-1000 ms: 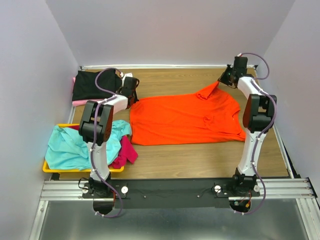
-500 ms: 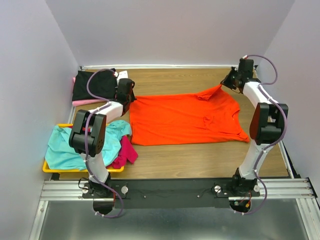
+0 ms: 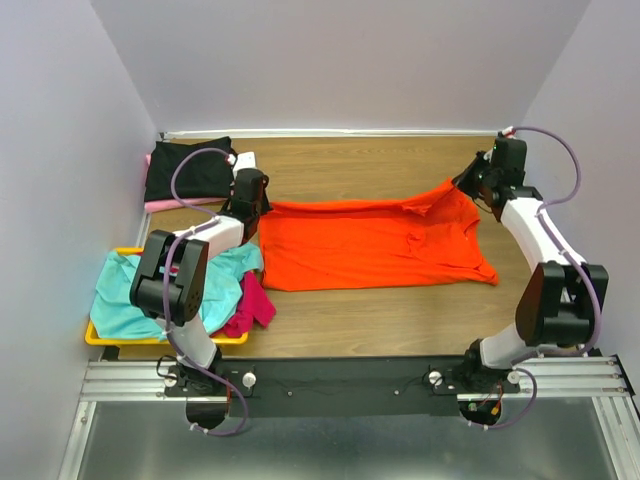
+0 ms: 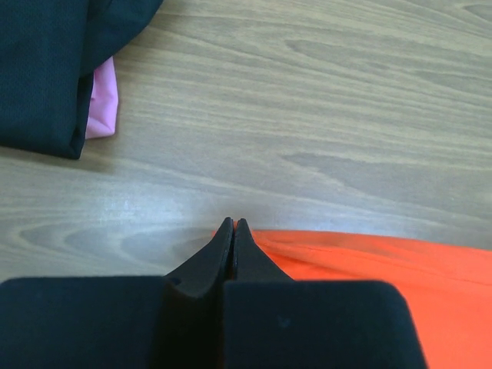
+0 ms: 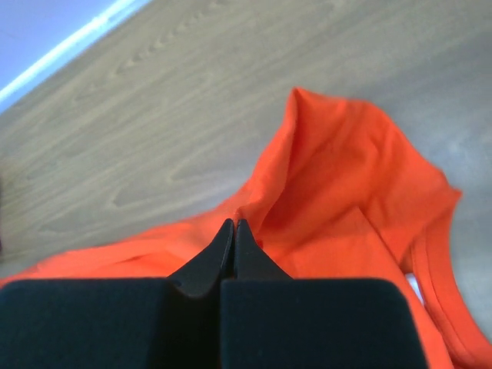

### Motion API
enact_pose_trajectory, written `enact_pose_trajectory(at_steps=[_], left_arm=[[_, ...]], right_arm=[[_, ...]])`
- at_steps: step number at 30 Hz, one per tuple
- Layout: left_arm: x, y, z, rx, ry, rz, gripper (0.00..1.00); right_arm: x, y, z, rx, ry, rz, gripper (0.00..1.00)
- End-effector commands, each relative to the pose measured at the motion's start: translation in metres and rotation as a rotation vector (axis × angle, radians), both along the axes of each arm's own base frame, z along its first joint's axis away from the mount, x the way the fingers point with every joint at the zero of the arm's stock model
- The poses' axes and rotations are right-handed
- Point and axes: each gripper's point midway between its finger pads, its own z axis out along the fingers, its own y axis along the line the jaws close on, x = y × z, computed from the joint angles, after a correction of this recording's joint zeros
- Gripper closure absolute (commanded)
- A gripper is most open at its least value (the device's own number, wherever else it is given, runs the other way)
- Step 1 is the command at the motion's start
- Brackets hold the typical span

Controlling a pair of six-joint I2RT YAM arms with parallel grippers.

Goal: Fold and stack the t-shirts
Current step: Fold the tshirt

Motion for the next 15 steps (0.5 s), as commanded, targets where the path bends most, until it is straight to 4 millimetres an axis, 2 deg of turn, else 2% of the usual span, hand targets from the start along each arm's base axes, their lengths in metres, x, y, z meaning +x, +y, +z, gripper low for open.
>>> enact_pose_trajectory(at_steps=[1, 7, 12, 15], left_arm=[[-0.006, -0.004, 0.022, -0.006, -0.07, -0.016, 1.0], [-0.023, -0.011, 0.015, -0.023, -0.058, -0.025, 1.0], [-0.036, -0.01, 0.007, -0.04, -0.037, -0.02, 1.0], [-0.044, -0.006, 0.008, -0.049, -0.044, -0.003, 1.0]], right_arm=[[-0.029, -0.009, -0.015, -0.027, 0.035, -0.042, 0.99], [-0.061, -0.008, -0.028, -0.032, 0.066, -0.042, 0.99], [-0.08, -0.013, -0.028, -0.063, 0.069, -0.061, 1.0], [-0.087, -0.014, -0.026, -0.07, 0.071, -0.067, 1.0]])
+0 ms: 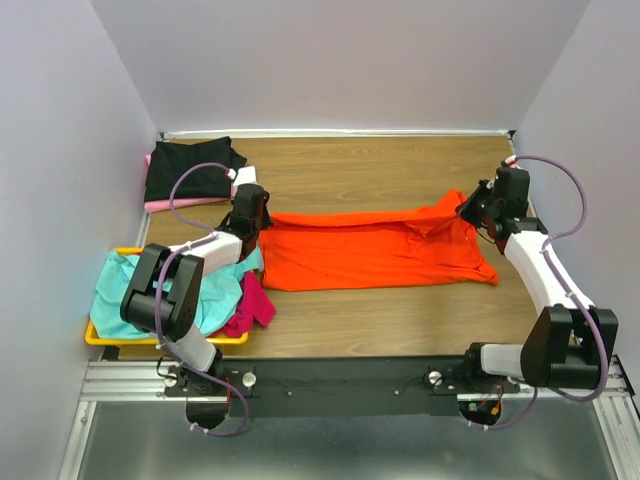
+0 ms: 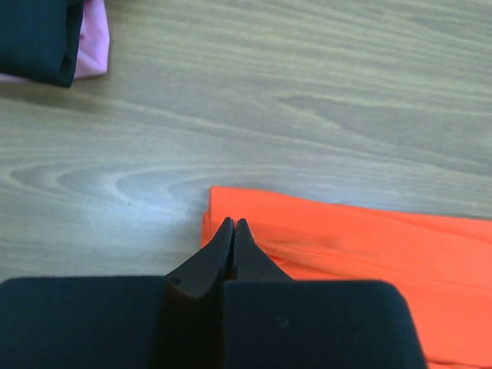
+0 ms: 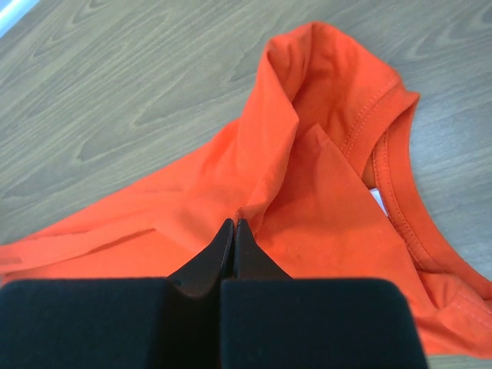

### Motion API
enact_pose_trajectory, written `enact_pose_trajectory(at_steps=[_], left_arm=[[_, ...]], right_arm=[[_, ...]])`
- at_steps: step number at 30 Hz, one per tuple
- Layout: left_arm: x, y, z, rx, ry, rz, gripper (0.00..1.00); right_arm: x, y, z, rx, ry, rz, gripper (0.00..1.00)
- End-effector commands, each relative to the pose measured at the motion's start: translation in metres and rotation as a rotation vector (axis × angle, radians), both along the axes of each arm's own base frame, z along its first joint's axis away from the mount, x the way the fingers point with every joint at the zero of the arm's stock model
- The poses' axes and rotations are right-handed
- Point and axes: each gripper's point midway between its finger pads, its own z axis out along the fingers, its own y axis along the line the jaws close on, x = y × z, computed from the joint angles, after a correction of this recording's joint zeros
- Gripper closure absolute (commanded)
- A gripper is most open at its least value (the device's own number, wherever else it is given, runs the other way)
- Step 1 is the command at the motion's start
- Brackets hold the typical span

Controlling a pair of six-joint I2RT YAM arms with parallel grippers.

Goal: Fold and stack the t-shirts
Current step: Fold the tshirt

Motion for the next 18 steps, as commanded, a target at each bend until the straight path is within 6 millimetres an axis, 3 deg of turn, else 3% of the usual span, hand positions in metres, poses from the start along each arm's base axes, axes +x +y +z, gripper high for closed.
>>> enact_pose_trajectory(at_steps=[1, 8, 16, 18], left_arm=[[-0.007, 0.004, 0.019, -0.037, -0.06, 0.041, 1.0], [-0.019, 0.007, 0.027, -0.053, -0.074, 0.044, 1.0], [-0.031, 0.012, 0.009, -0.047, -0.011, 0.064, 1.0], [-0.035, 0.012, 0.007, -0.05, 0.001, 0.067, 0.94]], right_arm=[[-0.016, -0.011, 0.002, -0.049, 0.012, -0.033, 1.0], [-0.029, -0.012, 0.007, -0.062, 0.009, -0.033, 0.99], [-0.052, -0.016, -0.02, -0.067, 0.06, -0.068, 1.0], [-0.057, -0.022, -0.026, -0.081, 0.072, -0.107, 0.96]])
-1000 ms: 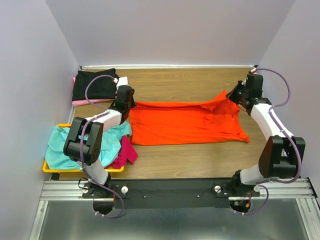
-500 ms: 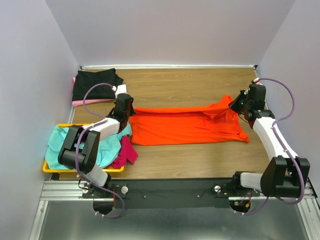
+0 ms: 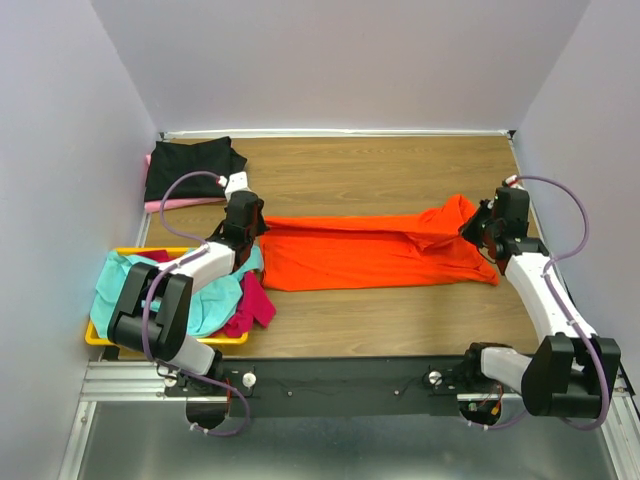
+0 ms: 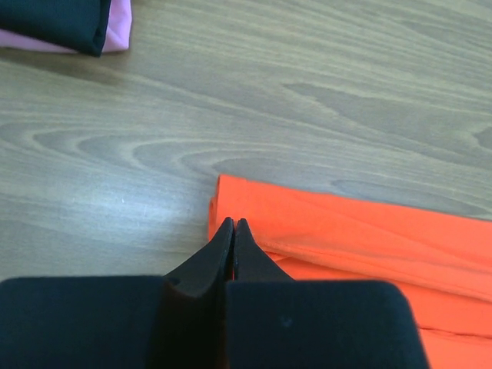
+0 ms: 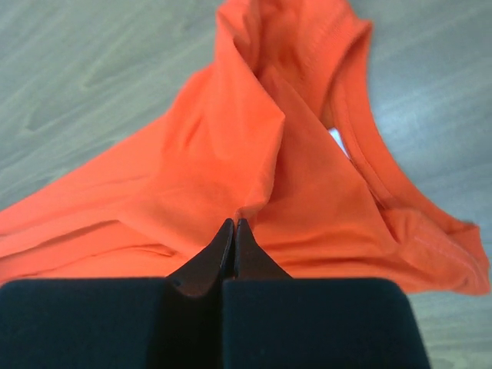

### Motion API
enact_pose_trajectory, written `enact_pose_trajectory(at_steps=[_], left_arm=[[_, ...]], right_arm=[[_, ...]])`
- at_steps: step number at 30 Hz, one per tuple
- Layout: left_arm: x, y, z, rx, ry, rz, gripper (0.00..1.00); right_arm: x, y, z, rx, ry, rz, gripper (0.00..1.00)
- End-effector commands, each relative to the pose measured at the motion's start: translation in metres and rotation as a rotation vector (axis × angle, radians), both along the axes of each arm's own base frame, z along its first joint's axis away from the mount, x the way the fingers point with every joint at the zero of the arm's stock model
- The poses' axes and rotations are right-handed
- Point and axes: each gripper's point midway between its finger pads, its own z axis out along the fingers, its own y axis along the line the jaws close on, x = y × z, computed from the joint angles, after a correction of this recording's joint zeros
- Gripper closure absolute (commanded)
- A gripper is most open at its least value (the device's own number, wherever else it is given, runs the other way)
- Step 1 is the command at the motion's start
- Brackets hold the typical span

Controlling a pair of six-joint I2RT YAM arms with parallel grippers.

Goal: Fold and stack the t-shirts
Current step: Fold the tshirt

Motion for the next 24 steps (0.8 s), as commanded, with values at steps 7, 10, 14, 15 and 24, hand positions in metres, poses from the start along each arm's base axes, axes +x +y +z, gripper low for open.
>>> enact_pose_trajectory(at_steps=[7, 10, 14, 15, 24], left_arm=[[-0.014, 0.012, 0.019, 0.002, -0.034, 0.066, 0.21], [-0.012, -0.002, 0.044, -0.006, -0.094, 0.04, 0.2], [-0.008, -0.031, 0.076, -0.023, -0.198, -0.045, 0.2], [-0.008, -0.037, 0.079, -0.031, -0.216, -0.069, 0.2], [-0.005, -0.079, 0.096, -0.076, -0.319, -0.262, 0.2]], right_arm=[[-0.022, -0.032, 0.011, -0.104, -0.068, -0.162, 0.23], [-0.022, -0.019, 0.023, -0.084, -0.138, -0.087, 0.23], [-0.015, 0.014, 0.019, -0.013, -0.155, 0.085, 0.28], [-0.014, 0.02, 0.013, -0.006, -0.14, 0.118, 0.3], [-0.011, 0.09, -0.029, -0.052, -0.029, 0.315, 0.4]])
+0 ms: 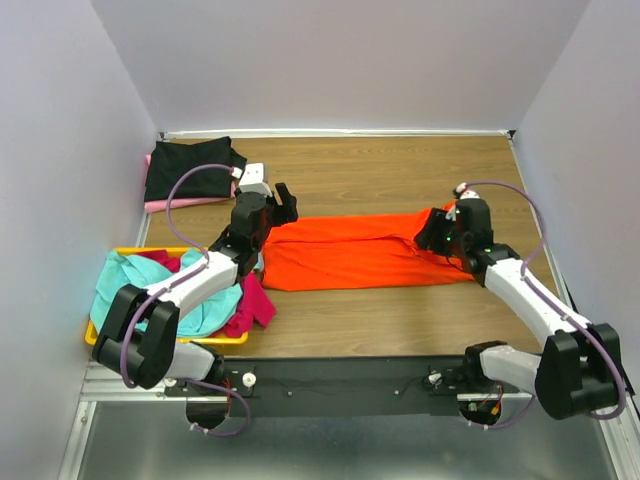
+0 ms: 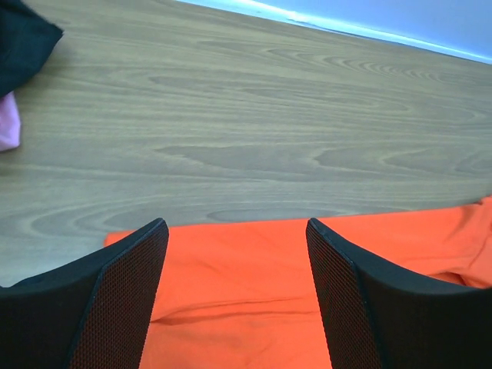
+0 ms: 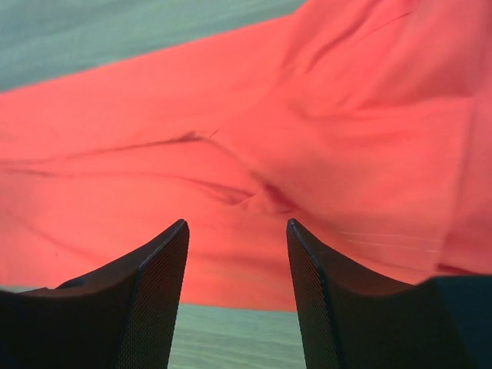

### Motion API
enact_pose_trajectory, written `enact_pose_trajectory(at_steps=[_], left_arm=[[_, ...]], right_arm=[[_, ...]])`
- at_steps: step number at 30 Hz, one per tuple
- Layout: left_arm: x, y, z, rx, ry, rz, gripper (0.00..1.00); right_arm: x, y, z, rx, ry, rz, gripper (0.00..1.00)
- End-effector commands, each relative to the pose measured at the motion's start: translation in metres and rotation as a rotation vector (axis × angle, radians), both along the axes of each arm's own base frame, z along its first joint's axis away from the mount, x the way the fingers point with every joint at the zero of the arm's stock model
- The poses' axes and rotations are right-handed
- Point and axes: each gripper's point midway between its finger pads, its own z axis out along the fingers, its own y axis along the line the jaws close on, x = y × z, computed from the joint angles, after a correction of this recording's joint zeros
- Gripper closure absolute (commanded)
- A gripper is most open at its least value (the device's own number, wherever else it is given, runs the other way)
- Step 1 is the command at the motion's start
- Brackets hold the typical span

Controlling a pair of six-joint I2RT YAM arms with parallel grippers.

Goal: Fold and stack the t-shirts
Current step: Fold the tshirt

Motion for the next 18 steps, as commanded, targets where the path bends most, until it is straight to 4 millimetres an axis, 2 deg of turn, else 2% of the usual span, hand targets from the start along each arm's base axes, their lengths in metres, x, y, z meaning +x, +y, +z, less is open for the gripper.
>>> enact_pose_trajectory(at_steps=[1, 4, 7, 8, 18], left_arm=[[0.001, -0.012, 0.016, 0.007, -0.077, -0.071, 0.19], [-0.001, -0.011, 0.021, 0.013, -0.095, -0.075, 0.17], [-0.002, -0.013, 0.019, 0.014, -0.09, -0.089, 0.17], [-0.002, -0.013, 0.02, 0.013, -0.092, -0.09, 0.17], [0.006, -0.021, 0.001, 0.031, -0.048, -0.114, 0.17]], right_arm=[[0.003, 0.016, -0.011, -0.025, 0.002, 0.047, 0.41], [0.002, 0.02, -0.027, -0.034, 0.047, 0.06, 0.49], [0.001, 0.02, -0.044, -0.045, 0.102, 0.052, 0.51], [0.003, 0.016, -0.047, -0.065, 0.107, 0.032, 0.53], [0.006, 0.015, -0.066, -0.097, 0.158, 0.016, 0.55]])
